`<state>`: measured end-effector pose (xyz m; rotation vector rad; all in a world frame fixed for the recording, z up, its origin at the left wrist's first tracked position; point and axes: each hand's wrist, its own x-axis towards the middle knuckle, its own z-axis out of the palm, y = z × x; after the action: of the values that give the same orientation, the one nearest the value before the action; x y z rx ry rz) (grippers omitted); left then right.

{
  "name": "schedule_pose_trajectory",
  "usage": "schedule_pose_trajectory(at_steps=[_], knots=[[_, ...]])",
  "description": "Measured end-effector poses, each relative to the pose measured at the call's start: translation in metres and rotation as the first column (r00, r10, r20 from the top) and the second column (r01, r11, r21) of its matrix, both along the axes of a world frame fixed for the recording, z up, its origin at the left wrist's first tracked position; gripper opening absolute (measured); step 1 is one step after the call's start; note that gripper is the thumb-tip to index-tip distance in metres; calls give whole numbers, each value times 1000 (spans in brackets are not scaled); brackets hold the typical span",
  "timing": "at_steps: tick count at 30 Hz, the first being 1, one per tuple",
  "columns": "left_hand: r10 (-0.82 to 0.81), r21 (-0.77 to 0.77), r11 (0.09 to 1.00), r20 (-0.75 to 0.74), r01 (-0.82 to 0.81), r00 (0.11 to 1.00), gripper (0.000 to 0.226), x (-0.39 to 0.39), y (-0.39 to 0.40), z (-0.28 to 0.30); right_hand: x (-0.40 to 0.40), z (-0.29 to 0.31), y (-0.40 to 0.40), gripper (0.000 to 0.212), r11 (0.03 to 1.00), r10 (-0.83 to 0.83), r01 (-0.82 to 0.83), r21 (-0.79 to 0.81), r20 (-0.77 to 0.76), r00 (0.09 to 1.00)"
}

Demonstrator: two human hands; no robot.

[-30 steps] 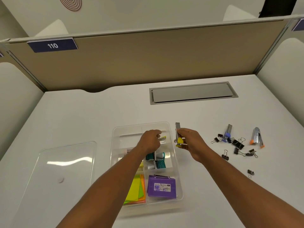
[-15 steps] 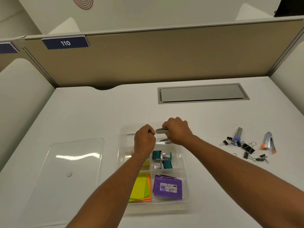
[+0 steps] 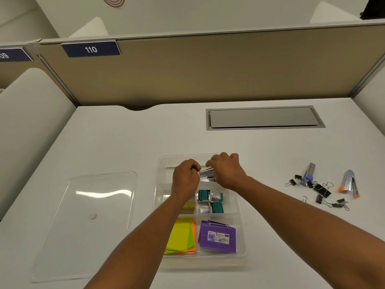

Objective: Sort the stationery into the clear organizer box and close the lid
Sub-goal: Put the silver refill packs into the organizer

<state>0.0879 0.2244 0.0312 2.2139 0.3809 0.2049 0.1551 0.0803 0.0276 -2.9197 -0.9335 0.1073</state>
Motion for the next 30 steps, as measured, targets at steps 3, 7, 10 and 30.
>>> schedule_pose_trajectory(at_steps=[3, 7, 10, 30], knots=[[-11, 8, 1000, 1, 11, 1000, 28, 0, -2, 4, -3, 3, -7, 38, 994, -65, 64, 90, 8, 998], [-33, 17, 999, 4, 32, 999, 28, 0, -11, 9, -10, 8, -22, 32, 957, -166, 169, 236, -34, 986], [-72, 17, 997, 17, 71, 997, 29, 0, -22, 14, -16, 14, -39, 28, 908, -236, 252, 336, -87, 968], [-345, 27, 939, 56, 344, 937, 26, 11, -143, 22, -66, 5, -174, 22, 659, -467, 545, 518, -287, 837]])
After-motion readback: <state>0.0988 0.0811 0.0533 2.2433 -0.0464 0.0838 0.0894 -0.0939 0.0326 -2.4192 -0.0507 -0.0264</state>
